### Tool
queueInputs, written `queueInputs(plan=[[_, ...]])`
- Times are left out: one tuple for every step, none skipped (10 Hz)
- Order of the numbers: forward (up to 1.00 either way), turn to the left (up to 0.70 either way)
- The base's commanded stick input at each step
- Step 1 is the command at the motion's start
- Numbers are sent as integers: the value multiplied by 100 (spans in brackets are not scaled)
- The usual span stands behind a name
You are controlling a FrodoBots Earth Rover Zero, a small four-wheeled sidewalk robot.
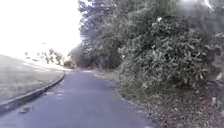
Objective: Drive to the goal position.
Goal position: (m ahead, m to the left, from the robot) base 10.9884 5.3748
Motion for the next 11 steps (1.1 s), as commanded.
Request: queueInputs(plan=[[70,14],[70,14],[70,14],[70,14],[70,14],[70,14],[70,14],[70,14],[70,14],[70,14],[70,14]])
